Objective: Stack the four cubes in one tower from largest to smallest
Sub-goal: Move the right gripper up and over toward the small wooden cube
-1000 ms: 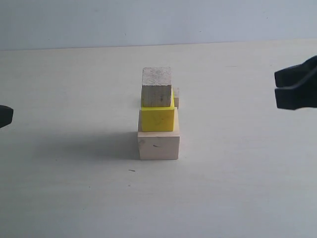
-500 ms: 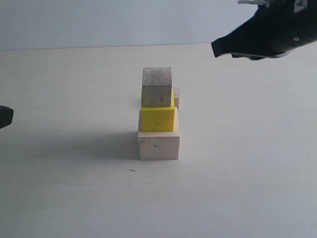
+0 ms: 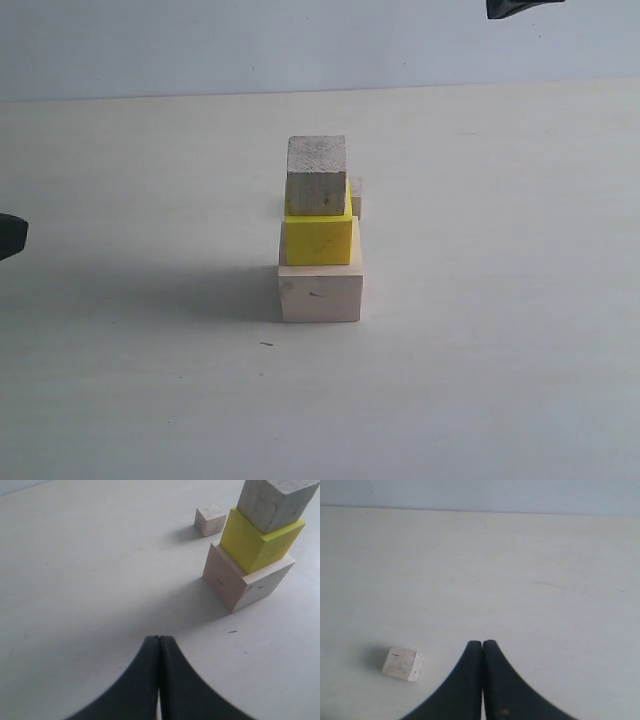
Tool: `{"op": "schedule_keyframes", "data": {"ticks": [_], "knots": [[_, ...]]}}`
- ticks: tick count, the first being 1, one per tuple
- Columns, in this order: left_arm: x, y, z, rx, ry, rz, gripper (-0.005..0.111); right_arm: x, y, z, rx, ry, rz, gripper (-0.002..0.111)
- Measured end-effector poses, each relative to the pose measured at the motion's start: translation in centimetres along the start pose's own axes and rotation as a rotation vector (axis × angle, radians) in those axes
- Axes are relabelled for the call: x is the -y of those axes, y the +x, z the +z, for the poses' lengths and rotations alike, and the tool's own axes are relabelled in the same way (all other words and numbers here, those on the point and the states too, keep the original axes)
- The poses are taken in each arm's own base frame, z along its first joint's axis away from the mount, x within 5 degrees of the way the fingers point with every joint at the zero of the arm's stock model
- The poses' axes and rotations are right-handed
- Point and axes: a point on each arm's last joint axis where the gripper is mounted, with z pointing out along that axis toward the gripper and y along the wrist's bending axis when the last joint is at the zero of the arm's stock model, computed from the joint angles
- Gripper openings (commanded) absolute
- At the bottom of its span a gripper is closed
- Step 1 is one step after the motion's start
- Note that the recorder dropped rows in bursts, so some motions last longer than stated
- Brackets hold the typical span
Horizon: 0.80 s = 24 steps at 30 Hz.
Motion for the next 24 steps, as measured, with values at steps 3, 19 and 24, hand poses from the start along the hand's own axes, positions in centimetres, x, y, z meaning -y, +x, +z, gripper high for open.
{"op": "schedule_keyframes", "data": {"ticks": [3, 19, 24], "knots": [[0.0, 0.0, 0.0, 0.000, 0.000, 0.000, 0.000, 0.1, -0.9, 2.4, -0.066, -0.007, 0.015, 0.000], [0.0, 0.0, 0.0, 0.000, 0.000, 0.000, 0.000, -1.3, -0.3, 14.6, -0.339, -0.143, 0.134, 0.015], [0.0, 0.0, 0.1, -0.007, 0.000, 0.000, 0.000, -1.7, 0.7, 16.6, -0.399, -0.191, 0.190, 0.053]]}}
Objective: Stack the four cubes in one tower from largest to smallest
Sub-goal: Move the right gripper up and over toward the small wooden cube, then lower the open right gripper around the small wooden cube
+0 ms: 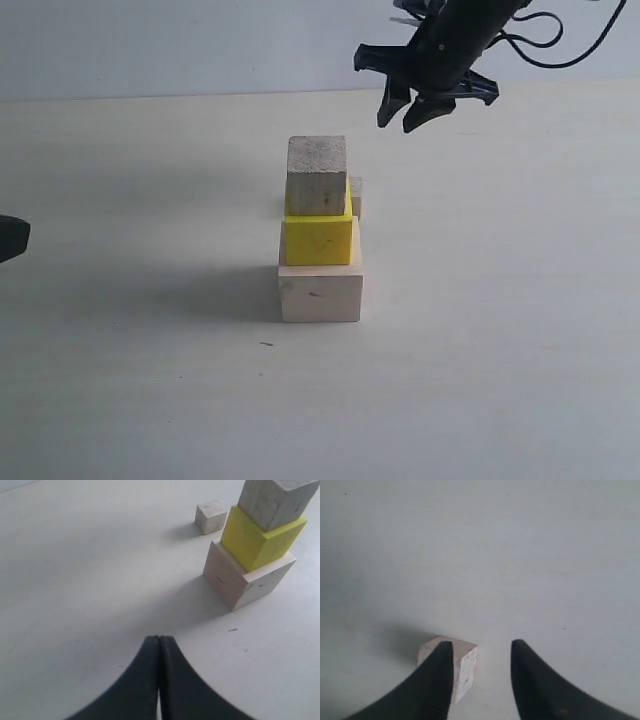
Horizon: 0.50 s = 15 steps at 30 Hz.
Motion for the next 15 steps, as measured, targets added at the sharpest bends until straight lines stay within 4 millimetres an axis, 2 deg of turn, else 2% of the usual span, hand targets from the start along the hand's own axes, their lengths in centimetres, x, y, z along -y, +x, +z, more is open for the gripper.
{"op": "schedule_keyframes", "data": {"ticks": [4, 15], "knots": [[0.0, 0.0, 0.0, 0.000, 0.000, 0.000, 0.000, 0.3, 0.3, 1.3, -0.039, -0.008, 0.019, 0.068], [0.0, 0.0, 0.0, 0.000, 0.001, -0.002, 0.000, -0.4, 0.8, 2.7, -0.101, -0.129, 0.076, 0.069]]}}
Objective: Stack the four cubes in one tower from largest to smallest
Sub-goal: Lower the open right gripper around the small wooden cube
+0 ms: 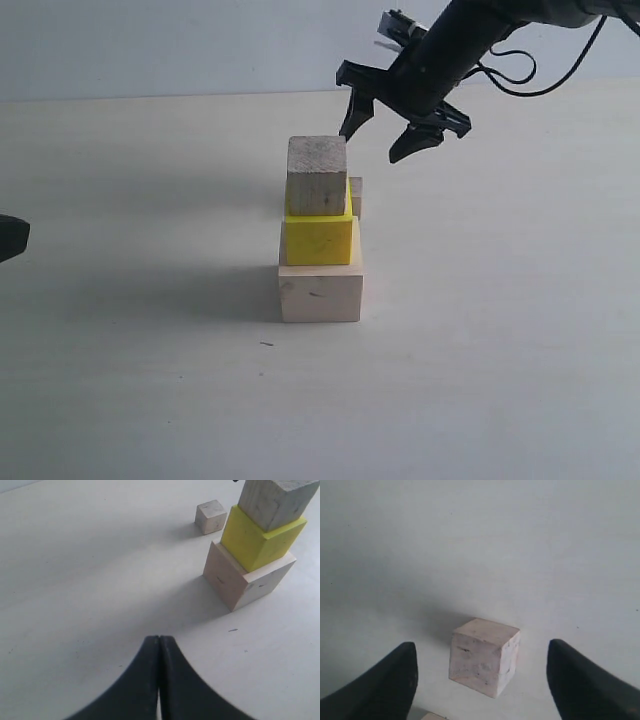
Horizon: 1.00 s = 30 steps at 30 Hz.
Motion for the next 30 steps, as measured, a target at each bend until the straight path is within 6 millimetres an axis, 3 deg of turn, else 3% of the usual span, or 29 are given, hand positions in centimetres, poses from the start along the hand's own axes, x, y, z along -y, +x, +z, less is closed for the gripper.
{"op": "schedule_keyframes", "data": {"ticks": [13, 24, 30], "knots": [[0.0, 0.0, 0.0, 0.000, 0.000, 0.000, 0.000, 0.5, 0.1, 1.2, -0.031, -0.004, 0.009, 0.069], [0.0, 0.0, 0.0, 0.000, 0.000, 0.000, 0.000, -1.5, 1.4, 2.5, -0.056, 0.063, -0.094, 0.069], [0.0, 0.0, 0.0, 0.000, 0.000, 0.000, 0.000, -1.3, 1.4, 2.5, -0.050, 0.113, -0.099, 0.069]]}}
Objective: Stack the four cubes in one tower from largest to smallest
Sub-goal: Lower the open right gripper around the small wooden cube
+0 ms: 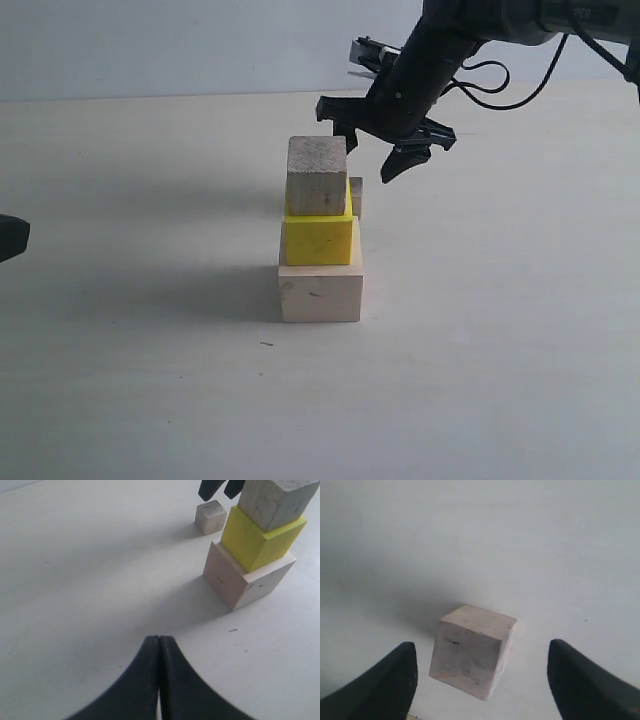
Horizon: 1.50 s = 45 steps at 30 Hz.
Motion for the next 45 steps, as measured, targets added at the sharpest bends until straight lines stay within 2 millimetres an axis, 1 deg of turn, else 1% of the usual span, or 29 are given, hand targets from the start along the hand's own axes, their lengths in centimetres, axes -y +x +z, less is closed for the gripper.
{"op": "schedule_keyframes", "data": {"ticks": [4, 7, 15, 22, 32, 39, 45], "knots": [[0.0, 0.0, 0.0, 0.000, 0.000, 0.000, 0.000, 0.2, 0.0, 0.1, 0.002, 0.019, 0.001, 0.069], [0.0, 0.0, 0.0, 0.000, 0.000, 0.000, 0.000, 0.1, 0.0, 0.3, -0.001, -0.004, 0.016, 0.069], [0.0, 0.0, 0.0, 0.000, 0.000, 0.000, 0.000, 0.6, 0.2, 2.1, -0.040, -0.015, 0.042, 0.069], [0.0, 0.0, 0.0, 0.000, 0.000, 0.000, 0.000, 0.6, 0.2, 2.6, -0.050, -0.025, 0.054, 0.069], [0.0, 0.0, 0.0, 0.000, 0.000, 0.000, 0.000, 1.0, 0.1, 2.4, -0.044, 0.023, 0.050, 0.069], [0.0, 0.0, 0.0, 0.000, 0.000, 0.000, 0.000, 1.4, 0.0, 1.3, -0.040, 0.136, 0.046, 0.069], [0.0, 0.0, 0.0, 0.000, 0.000, 0.000, 0.000, 1.7, -0.1, 0.9, -0.039, 0.186, 0.048, 0.069]]}}
